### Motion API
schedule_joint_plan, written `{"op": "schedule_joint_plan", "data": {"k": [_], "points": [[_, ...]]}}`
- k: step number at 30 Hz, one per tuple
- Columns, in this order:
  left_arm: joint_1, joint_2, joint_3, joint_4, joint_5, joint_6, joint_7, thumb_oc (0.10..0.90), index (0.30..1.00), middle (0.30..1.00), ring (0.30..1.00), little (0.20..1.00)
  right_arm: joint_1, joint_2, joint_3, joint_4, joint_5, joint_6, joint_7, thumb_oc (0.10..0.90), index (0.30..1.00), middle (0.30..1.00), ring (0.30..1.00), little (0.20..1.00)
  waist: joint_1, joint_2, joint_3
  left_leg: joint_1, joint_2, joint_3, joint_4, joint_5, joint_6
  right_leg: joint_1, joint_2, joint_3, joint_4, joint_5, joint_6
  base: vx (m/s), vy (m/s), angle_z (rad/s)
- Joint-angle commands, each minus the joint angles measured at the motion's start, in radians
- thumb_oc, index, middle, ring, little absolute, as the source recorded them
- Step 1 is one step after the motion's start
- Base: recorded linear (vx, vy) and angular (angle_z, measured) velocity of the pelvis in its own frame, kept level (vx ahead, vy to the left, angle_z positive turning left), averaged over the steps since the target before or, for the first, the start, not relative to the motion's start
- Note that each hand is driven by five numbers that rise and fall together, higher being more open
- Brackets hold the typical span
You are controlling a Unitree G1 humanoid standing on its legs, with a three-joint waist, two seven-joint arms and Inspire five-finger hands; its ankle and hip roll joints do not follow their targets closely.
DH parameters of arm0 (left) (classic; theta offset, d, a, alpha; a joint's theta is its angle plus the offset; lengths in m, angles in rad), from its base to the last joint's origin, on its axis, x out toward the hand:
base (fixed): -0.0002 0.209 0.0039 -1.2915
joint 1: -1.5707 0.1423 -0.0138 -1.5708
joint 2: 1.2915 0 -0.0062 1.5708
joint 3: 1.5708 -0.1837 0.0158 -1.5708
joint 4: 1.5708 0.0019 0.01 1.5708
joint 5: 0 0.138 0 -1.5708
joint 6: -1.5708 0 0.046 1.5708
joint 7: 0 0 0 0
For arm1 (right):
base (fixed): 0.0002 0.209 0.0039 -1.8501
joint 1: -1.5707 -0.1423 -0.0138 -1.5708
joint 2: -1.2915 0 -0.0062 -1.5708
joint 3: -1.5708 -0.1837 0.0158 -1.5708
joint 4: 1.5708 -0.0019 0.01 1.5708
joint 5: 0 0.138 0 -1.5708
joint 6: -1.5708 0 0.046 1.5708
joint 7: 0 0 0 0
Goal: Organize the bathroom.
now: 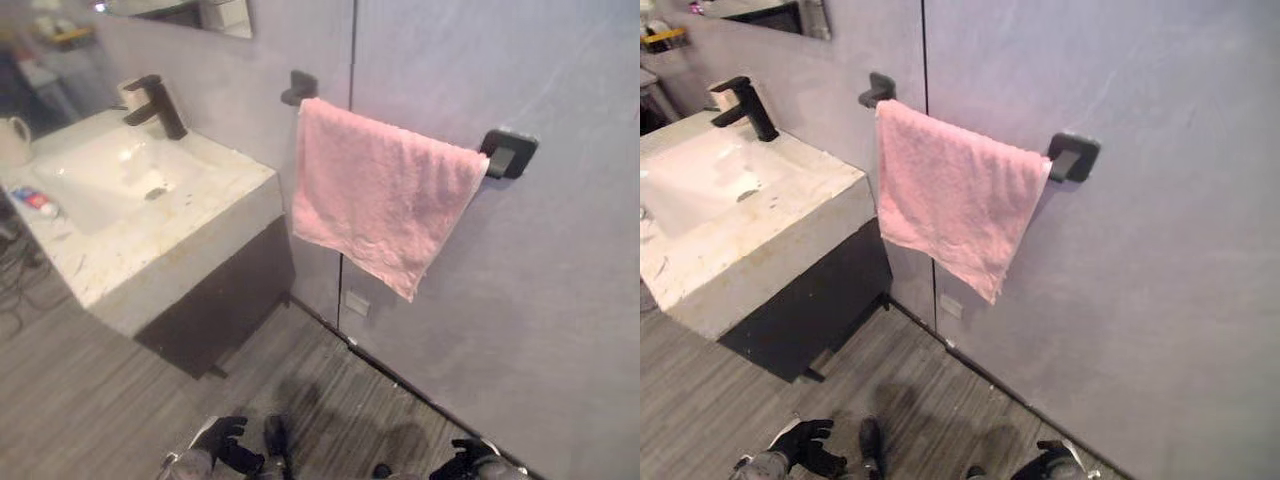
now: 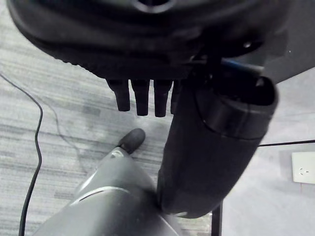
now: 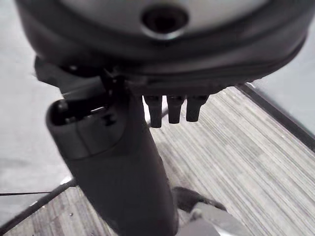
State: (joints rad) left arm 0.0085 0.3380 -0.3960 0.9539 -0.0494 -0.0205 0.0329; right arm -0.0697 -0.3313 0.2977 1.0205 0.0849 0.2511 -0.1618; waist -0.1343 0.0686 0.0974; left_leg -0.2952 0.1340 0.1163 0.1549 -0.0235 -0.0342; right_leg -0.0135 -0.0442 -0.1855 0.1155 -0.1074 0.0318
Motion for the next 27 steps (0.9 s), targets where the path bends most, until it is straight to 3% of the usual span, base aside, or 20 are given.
{"op": "schedule_joint_plan", "data": {"k": [1, 2, 6, 10, 12, 13, 15, 18, 20, 27], "points": [[-0.068, 0.024, 0.052, -0.011, 0.077, -0.096, -0.054, 0.8, 0.9, 0.9, 0.9, 0.9, -0.029, -0.03, 0.012, -0.011, 0.078, 0.09, -0.038, 0.8, 0.9, 0.9, 0.9, 0.9, -0.05, -0.011, 0.011, 0.055, 0.036, 0.014, -0.042, 0.137, -0.038, 0.023, 0.0, 0.008, 0.011, -0.029, 0.042, -0.29, -0.096, 2.03], [-0.077, 0.017, 0.054, -0.016, 0.068, -0.102, -0.052, 0.8, 0.9, 0.9, 0.9, 0.9, -0.037, -0.026, 0.011, 0.008, 0.071, 0.1, -0.035, 0.8, 0.9, 0.9, 0.9, 0.9, -0.047, -0.025, 0.002, 0.056, 0.011, 0.014, 0.012, 0.088, -0.02, 0.02, -0.003, 0.003, 0.022, -0.025, 0.032, -0.28, -0.025, 2.22], [-0.08, 0.003, 0.06, -0.035, 0.059, -0.099, -0.032, 0.8, 0.9, 0.9, 0.9, 0.9, -0.047, -0.027, 0.0, 0.025, 0.055, 0.126, -0.016, 0.8, 0.9, 0.9, 0.9, 0.9, -0.052, -0.055, -0.007, 0.048, -0.036, 0.033, 0.124, -0.016, 0.011, 0.027, -0.005, 0.033, 0.006, 0.009, 0.027, -0.18, 0.056, 1.25], [-0.085, -0.002, 0.071, -0.047, 0.087, -0.104, -0.01, 0.8, 0.9, 0.9, 0.9, 0.9, -0.048, -0.031, -0.01, 0.027, 0.058, 0.145, -0.007, 0.8, 0.9, 0.9, 0.9, 0.9, -0.066, -0.059, -0.006, 0.117, -0.058, -0.012, 0.0, 0.03, 0.004, 0.018, 0.012, 0.07, -0.026, 0.048, 0.037, -0.08, 0.151, 1.43], [-0.092, -0.003, 0.065, -0.048, 0.055, -0.096, 0.019, 0.8, 0.9, 0.9, 0.9, 0.9, -0.045, -0.033, -0.01, 0.033, 0.013, 0.137, 0.014, 0.8, 0.9, 0.9, 0.9, 0.9, -0.066, -0.048, -0.011, 0.133, -0.048, -0.01, -0.043, 0.051, -0.007, 0.005, 0.009, 0.066, -0.025, 0.05, 0.043, -0.06, 0.189, 1.12], [-0.1, -0.016, 0.067, -0.046, 0.017, -0.086, 0.046, 0.8, 0.9, 0.9, 0.9, 0.9, -0.034, -0.036, -0.015, 0.025, 0.005, 0.12, 0.014, 0.8, 0.9, 0.9, 0.9, 0.9, -0.061, -0.044, -0.01, 0.112, -0.048, -0.049, -0.042, 0.088, -0.022, 0.007, 0.004, 0.079, -0.028, 0.055, 0.055, -0.04, 0.149, 0.05], [-0.101, -0.017, 0.076, -0.049, 0.017, -0.074, 0.053, 0.8, 0.9, 0.9, 0.9, 0.9, -0.032, -0.039, -0.016, 0.023, 0.008, 0.106, 0.01, 0.8, 0.9, 0.9, 0.9, 0.9, -0.061, -0.042, -0.008, 0.114, -0.04, -0.042, -0.055, 0.094, -0.029, 0.008, 0.002, 0.079, -0.032, 0.054, 0.058, -0.04, 0.17, 0.15], [-0.107, -0.029, 0.107, -0.007, -0.005, -0.039, 0.077, 0.8, 0.9, 0.9, 0.9, 0.9, -0.034, -0.035, -0.024, 0.029, 0.087, 0.059, -0.03, 0.8, 0.9, 0.9, 0.9, 0.9, -0.069, -0.033, -0.008, 0.177, -0.037, -0.016, -0.117, 0.08, -0.014, -0.007, -0.019, 0.069, -0.025, 0.06, 0.069, 0.01, 0.238, 0.14], [-0.102, -0.028, 0.123, 0.031, -0.024, -0.033, 0.096, 0.8, 0.9, 0.9, 0.9, 0.9, -0.038, -0.032, -0.035, 0.028, 0.034, 0.079, -0.008, 0.8, 0.9, 0.9, 0.9, 0.9, -0.079, -0.029, -0.011, 0.199, -0.042, 0.003, -0.132, 0.071, -0.006, -0.026, -0.029, 0.081, -0.008, 0.064, 0.077, 0.06, 0.256, -0.1], [-0.095, -0.023, 0.185, 0.14, -0.098, -0.031, 0.151, 0.8, 0.9, 0.9, 0.9, 0.9, 0.0, -0.021, -0.055, 0.049, -0.025, 0.05, 0.005, 0.8, 0.9, 0.9, 0.9, 0.9, -0.096, -0.037, -0.031, 0.2, -0.061, 0.043, -0.094, 0.013, 0.022, -0.043, -0.049, 0.111, 0.009, 0.055, 0.091, 0.14, 0.131, -0.31]]}}
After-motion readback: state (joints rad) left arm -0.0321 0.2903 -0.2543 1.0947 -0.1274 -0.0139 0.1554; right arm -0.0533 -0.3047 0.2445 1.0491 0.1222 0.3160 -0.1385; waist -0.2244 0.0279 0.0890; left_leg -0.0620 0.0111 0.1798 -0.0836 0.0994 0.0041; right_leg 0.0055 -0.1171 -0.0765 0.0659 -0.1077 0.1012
